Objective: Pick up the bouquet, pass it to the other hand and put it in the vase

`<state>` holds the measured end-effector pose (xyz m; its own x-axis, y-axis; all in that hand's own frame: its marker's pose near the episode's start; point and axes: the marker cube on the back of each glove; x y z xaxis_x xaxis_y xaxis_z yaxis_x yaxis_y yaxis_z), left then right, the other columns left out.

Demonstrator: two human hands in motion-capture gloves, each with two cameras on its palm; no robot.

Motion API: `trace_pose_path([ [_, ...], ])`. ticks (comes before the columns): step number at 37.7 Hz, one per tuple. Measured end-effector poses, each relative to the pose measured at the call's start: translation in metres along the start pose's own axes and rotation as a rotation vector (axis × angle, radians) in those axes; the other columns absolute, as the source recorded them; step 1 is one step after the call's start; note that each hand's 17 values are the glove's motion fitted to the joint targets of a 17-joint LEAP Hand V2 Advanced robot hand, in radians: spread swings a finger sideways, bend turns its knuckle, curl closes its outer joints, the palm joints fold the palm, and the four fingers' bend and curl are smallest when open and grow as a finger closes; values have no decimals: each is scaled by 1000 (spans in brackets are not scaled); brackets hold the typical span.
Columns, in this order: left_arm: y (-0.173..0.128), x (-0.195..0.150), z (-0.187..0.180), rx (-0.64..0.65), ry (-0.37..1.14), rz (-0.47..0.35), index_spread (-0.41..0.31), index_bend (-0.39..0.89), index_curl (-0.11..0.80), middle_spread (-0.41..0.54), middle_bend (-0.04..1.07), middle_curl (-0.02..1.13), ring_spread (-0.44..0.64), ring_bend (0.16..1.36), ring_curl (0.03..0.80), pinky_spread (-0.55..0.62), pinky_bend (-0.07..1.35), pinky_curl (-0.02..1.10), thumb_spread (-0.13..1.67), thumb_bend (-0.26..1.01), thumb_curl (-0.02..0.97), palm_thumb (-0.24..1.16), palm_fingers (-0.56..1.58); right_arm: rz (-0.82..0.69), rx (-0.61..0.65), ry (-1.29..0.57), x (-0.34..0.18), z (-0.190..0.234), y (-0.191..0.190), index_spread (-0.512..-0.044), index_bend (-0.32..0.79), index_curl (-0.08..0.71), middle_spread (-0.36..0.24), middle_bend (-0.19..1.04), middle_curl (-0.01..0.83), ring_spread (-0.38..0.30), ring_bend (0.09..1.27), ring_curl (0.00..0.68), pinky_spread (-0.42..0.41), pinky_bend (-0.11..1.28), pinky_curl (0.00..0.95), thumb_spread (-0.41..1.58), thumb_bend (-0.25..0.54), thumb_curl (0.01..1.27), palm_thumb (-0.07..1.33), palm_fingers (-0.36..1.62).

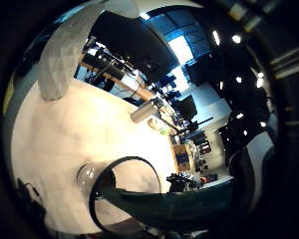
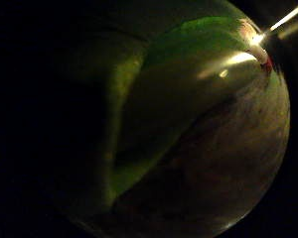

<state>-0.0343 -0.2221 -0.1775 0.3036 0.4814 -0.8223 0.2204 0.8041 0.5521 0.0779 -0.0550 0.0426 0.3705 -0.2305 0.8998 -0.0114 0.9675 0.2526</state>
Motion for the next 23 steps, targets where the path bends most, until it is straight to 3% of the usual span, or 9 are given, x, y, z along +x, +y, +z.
trace_pose_path([
  [3, 6, -5, -1, -1, 12, -154, -371, 298, 593, -359, 730, 557, -368, 797, 480, -391, 600, 437, 162, -36, 786, 871, 1377, -9, -5, 19, -14, -1, 3, -281, 105, 284, -159, 298, 447, -119, 368, 377, 183, 427, 350, 871, -28, 569, 852, 1034],
  [8, 5, -12, -8, -82, -43, -183, -371, 317, 598, -349, 736, 554, -355, 780, 476, -376, 505, 409, 149, -49, 785, 848, 1316, 5, -1, 5, 13, -2, -5, -281, 107, 282, -159, 298, 449, -118, 351, 377, 190, 414, 349, 873, -27, 564, 852, 1032],
  [10, 4, -13, -11, -117, -72, -188, -290, 70, 526, -338, 723, 554, -344, 800, 478, -207, 345, 376, 399, -124, 724, 697, 807, -35, -11, -57, 12, 2, -7, -281, 110, 282, -159, 295, 449, -113, 342, 376, 199, 409, 347, 873, -27, 563, 852, 1029],
  [11, 5, -14, -13, -130, -89, -195, -234, -52, 492, -314, 705, 565, -320, 809, 500, -125, 386, 415, 452, -133, 695, 641, 598, -55, -14, -61, 10, 4, -8, -281, 111, 282, -159, 291, 449, -112, 341, 377, 201, 408, 347, 874, -27, 562, 853, 1028],
  [12, 5, -16, -15, -145, -111, -205, -145, -135, 456, -242, 525, 533, -247, 807, 520, -21, 500, 463, 484, -159, 663, 558, 218, -64, -15, -52, 11, 4, -9, -281, 113, 282, -159, 288, 448, -111, 337, 377, 207, 405, 348, 874, -27, 561, 853, 1025],
  [13, 5, -18, -18, -163, -137, -217, -101, -108, 449, -196, 505, 570, -209, 830, 557, 37, 563, 494, 516, -147, 641, 520, 117, -57, -15, -37, 16, 5, -10, -281, 115, 283, -159, 290, 449, -111, 330, 376, 211, 400, 346, 876, -28, 560, 851, 1022],
  [16, 7, -20, -25, -234, -244, -248, 43, -82, 364, 40, 279, 487, 25, 775, 502, 199, 702, 481, 563, -142, 579, 381, -217, -33, -13, -4, 31, 7, -15, -281, 119, 285, -155, 284, 448, -105, 322, 376, 222, 390, 345, 878, -27, 557, 851, 1015],
  [20, 11, -12, -30, -322, -363, -261, 161, -72, 254, 224, 134, 346, 216, 724, 398, 342, 756, 423, 607, -91, 530, 332, -280, -198, -5, 38, 48, 8, -29, -281, 119, 286, -154, 283, 449, -101, 313, 376, 237, 375, 343, 880, -27, 555, 851, 1015],
  [23, 14, -1, -32, -371, -359, -237, 215, -28, 205, 321, 120, 290, 321, 702, 362, 420, 770, 409, 619, -82, 500, 297, -314, -102, -19, -27, 39, 12, -25, -282, 119, 286, -154, 280, 450, -100, 308, 376, 249, 360, 340, 881, -27, 553, 851, 1007],
])
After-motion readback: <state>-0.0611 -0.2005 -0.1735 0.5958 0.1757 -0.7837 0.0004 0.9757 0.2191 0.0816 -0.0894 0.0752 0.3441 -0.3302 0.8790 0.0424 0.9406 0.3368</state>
